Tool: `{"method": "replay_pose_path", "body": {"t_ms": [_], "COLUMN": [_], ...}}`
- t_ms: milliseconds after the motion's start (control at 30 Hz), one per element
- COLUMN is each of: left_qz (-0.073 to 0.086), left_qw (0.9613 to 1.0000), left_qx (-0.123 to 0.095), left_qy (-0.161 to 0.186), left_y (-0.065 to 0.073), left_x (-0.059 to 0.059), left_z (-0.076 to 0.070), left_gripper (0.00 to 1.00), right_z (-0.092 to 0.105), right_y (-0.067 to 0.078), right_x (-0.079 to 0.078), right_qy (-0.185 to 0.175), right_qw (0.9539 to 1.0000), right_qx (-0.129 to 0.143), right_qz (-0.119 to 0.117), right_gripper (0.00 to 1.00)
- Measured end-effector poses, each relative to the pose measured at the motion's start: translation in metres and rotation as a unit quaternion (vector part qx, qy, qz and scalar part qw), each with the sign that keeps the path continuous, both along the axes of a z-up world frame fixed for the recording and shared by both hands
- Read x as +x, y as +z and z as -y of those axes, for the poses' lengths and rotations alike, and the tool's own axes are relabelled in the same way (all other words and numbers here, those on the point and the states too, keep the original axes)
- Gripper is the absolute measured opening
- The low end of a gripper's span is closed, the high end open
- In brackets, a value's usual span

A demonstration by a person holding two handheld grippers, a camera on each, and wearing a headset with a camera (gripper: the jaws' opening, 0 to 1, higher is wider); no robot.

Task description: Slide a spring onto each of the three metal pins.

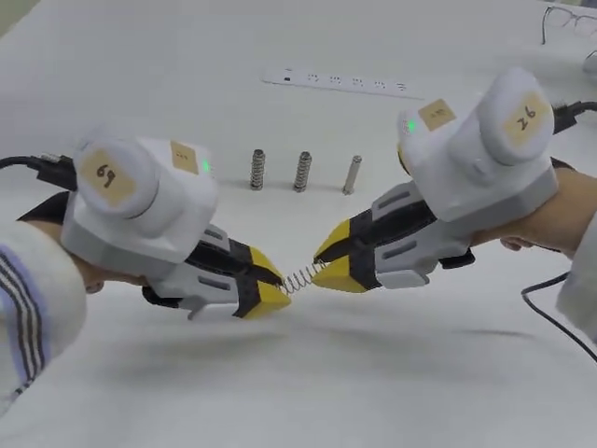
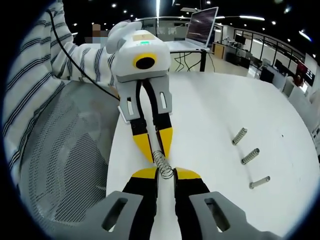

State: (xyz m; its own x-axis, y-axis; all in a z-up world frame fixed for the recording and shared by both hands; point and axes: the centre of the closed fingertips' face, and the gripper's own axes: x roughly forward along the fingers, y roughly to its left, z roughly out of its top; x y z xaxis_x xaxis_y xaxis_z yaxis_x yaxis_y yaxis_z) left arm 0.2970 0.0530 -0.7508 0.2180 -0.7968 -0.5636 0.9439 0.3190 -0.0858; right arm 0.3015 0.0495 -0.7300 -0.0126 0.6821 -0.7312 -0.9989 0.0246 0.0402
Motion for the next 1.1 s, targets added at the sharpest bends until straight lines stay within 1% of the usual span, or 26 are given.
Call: {"method": "replay_pose_path", "body": {"t_ms": [67,167,233,333,500,667,800,867,1100], "left_qz": [0.003,0.008,0.009,0.017,0.027,0.03,0.029,0.033,0.041], "left_qw": [1.0,0.9999,0.9999,0.9998,0.9994,0.9992,0.9991,0.9989,0.9983], "left_qx": [0.0,-0.008,-0.01,-0.013,-0.02,-0.025,-0.031,-0.032,-0.041], "left_qy": [0.0,0.002,0.004,0.003,-0.001,-0.002,0.0,-0.002,0.001], "left_y": [0.0,0.0,0.0,0.001,0.001,0.0,0.0,0.001,0.002], "left_x": [0.0,0.002,0.003,0.004,0.002,0.001,0.002,0.002,0.004], "left_z": [0.001,0.004,0.004,0.006,0.008,0.012,0.016,0.017,0.023], "left_gripper": [0.02,0.02,0.02,0.02,0.02,0.01,0.01,0.01,0.02], "right_z": [0.001,0.002,0.003,0.003,0.003,0.004,0.004,0.004,0.004], "right_y": [0.001,0.001,0.001,0.002,0.005,0.006,0.008,0.009,0.011], "right_x": [0.0,0.002,0.003,0.003,0.0,-0.003,-0.003,-0.003,-0.004], "right_qy": [0.007,0.005,0.007,0.013,0.021,0.031,0.038,0.04,0.036], "right_qw": [0.9999,0.9998,0.9997,0.9993,0.9989,0.9981,0.9973,0.9969,0.996], "right_qx": [-0.009,-0.019,-0.024,-0.033,-0.038,-0.05,-0.059,-0.063,-0.079], "right_qz": [0.006,0.005,0.008,0.014,0.016,0.021,0.025,0.026,0.022], "right_gripper": [0.09,0.09,0.09,0.09,0.09,0.09,0.08,0.08,0.08]}}
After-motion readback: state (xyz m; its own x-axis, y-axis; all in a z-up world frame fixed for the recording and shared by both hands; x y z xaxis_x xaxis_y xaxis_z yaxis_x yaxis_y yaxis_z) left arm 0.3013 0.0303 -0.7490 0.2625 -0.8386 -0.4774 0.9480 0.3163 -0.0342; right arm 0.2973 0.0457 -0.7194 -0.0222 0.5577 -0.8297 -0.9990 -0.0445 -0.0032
